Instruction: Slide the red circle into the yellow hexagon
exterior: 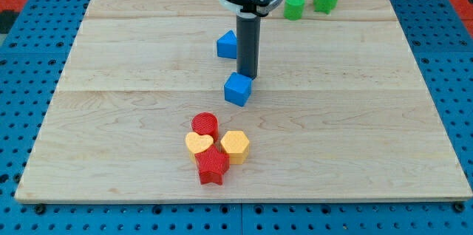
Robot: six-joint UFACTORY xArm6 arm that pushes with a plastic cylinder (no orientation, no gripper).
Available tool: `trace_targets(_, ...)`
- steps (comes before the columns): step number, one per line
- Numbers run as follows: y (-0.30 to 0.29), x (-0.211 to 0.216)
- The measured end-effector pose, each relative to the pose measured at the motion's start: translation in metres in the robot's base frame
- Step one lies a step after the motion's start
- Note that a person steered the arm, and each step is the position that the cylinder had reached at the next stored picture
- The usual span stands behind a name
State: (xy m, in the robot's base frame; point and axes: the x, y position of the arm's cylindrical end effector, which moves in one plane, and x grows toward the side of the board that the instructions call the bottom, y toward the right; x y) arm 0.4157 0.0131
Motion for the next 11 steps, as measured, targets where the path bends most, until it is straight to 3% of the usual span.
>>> trace_targets(1, -0.002, 0.000)
trace_targets(3, -0.040, 0.065)
trace_targets(4, -0.034, 0.057)
trace_targets(5, -0.072, 0.020)
trace_targets(6, -0.097, 0.041)
trace_targets(7, -0.136, 0.096)
trace_targets(9, -0.077, 0.113)
trace_targets(11, -0.068, 0.112)
